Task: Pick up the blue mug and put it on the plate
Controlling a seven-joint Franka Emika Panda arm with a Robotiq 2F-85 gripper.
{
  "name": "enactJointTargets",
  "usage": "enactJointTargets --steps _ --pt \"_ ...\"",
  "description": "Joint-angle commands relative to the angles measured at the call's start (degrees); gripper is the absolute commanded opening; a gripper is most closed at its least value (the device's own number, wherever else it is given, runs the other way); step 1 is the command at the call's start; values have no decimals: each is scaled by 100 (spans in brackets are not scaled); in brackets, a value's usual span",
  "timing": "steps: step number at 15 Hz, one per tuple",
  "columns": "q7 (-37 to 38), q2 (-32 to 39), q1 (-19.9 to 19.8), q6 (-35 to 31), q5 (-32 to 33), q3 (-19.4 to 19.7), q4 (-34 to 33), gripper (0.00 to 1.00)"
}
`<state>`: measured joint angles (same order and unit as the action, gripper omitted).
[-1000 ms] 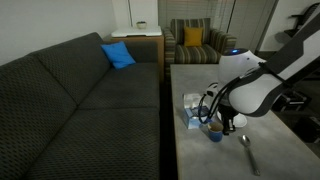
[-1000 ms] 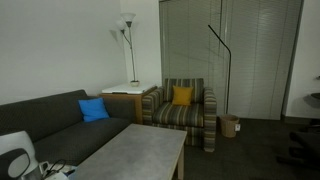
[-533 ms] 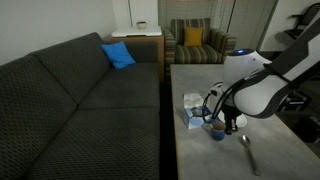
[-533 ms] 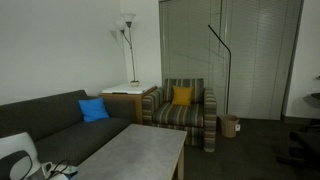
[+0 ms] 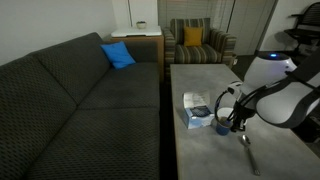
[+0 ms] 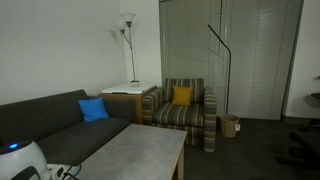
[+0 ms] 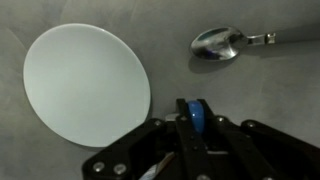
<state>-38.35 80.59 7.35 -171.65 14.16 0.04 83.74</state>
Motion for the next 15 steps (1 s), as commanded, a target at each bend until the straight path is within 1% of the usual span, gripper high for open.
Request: enactJointTargets --steps 1,4,6,11,15 --pt "206 -351 -347 -485 290 -230 577 3" --pt "298 -377 -528 -734 522 -390 653 3" --pt "356 -437 -595 -772 629 -438 705 3" --pt "597 -615 -662 -601 681 -371 770 3" --pt "754 -438 -1009 -384 606 -554 489 3"
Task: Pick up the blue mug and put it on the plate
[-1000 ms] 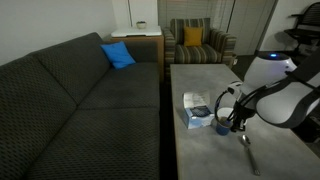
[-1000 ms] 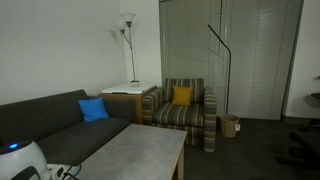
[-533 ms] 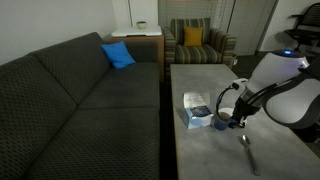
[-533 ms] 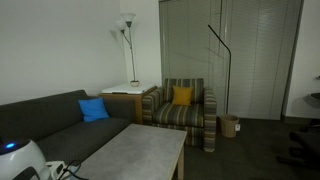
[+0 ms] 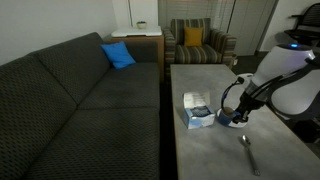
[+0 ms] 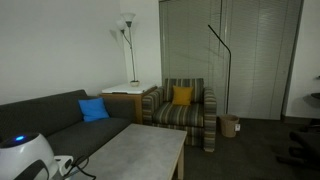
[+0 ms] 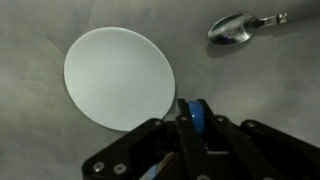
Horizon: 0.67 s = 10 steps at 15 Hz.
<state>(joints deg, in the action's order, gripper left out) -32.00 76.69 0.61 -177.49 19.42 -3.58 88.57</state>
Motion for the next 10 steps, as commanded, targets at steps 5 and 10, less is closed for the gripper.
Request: enactJointTargets --steps 5,10 --pt "310 42 -667 262 34 -268 -223 3" --pt "617 47 -626 240 -8 -149 -285 14"
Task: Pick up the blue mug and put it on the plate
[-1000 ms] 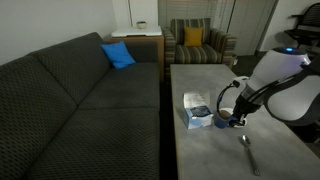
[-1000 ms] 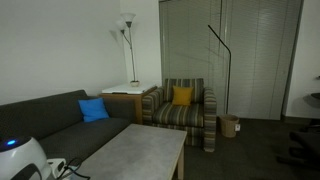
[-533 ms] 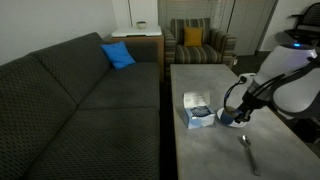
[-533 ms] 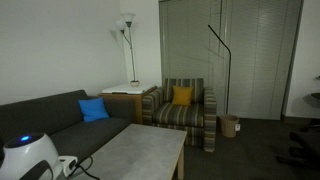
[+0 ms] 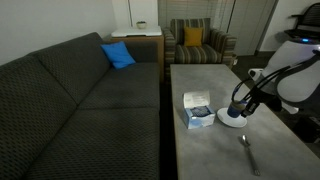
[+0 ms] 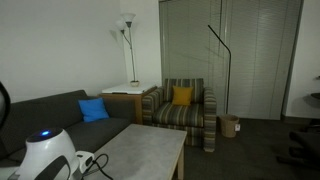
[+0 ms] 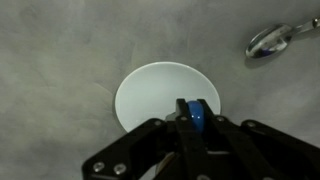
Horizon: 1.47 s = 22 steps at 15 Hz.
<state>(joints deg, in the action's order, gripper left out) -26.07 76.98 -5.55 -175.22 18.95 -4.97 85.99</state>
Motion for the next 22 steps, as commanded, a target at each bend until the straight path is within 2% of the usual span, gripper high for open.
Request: enactJointTargets --steps 1,2,3,5,10,14,18,22 --pt "56 18 -8 21 28 -8 -44 14" --pt "72 18 -4 24 23 -8 -49 14" --pt "79 19 -4 25 21 -8 -49 3" --pt "-7 -7 184 154 163 42 40 3" --pt "-114 187 284 426 169 -35 -227 3" --pt "-107 291 300 566 131 49 -466 3" --pt "-583 397 -79 805 167 -268 -758 3" --pt "-1795 819 -743 1360 50 -1070 -1371 3"
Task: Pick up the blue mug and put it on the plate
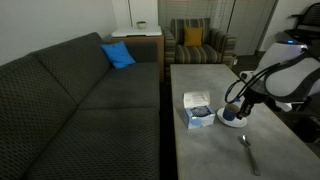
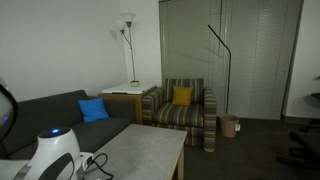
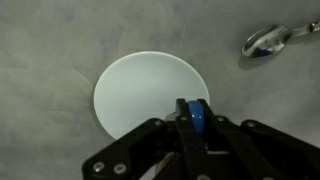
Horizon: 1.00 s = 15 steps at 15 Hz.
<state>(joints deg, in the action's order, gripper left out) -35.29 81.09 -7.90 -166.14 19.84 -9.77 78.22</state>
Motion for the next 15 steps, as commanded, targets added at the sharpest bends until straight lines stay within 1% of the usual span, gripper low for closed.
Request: enactJointTargets --steps 1,2,3,4,6,9,12,15 --pt "-1119 548 -550 688 -137 -676 -824 3" --pt "-1239 713 -632 942 -76 -797 -1089 3" --pt "-1314 309 -586 915 -309 -651 -584 3" --pt "-1364 387 -550 1038 -395 -606 -742 3" --pt "-1283 378 -410 1071 -558 -417 -830 3" --pt "-1246 375 -333 1044 -687 -310 -877 3" --pt "-1011 373 -147 948 -776 -84 -894 3" --pt "-894 374 -133 650 -909 -90 -768 3"
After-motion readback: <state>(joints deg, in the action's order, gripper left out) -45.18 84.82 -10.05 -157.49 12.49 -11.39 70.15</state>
